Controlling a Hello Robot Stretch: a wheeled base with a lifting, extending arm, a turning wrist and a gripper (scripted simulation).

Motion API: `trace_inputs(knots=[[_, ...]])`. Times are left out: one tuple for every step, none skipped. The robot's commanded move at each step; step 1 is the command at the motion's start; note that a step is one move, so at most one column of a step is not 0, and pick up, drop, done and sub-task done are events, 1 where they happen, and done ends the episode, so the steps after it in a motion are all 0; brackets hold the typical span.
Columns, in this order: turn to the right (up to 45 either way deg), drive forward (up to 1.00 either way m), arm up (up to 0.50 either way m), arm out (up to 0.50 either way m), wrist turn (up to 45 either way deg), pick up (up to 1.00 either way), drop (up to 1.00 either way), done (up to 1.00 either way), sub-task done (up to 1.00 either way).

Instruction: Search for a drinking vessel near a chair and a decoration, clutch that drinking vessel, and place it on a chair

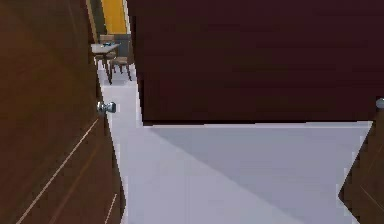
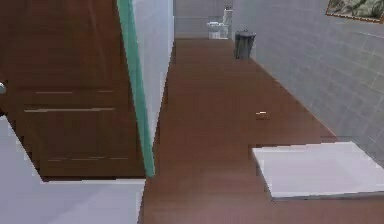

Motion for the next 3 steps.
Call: trace_inputs(knots=[[0.0,1.00,0.00,0.00,0.0,0.00,0.00,0.00,0.00],[-6.0,0.00,0.00,0.00,0.0,0.00,0.00,0.00,0.00],[0.0,0.35,0.00,0.00,0.0,0.00,0.00,0.00,0.00]])
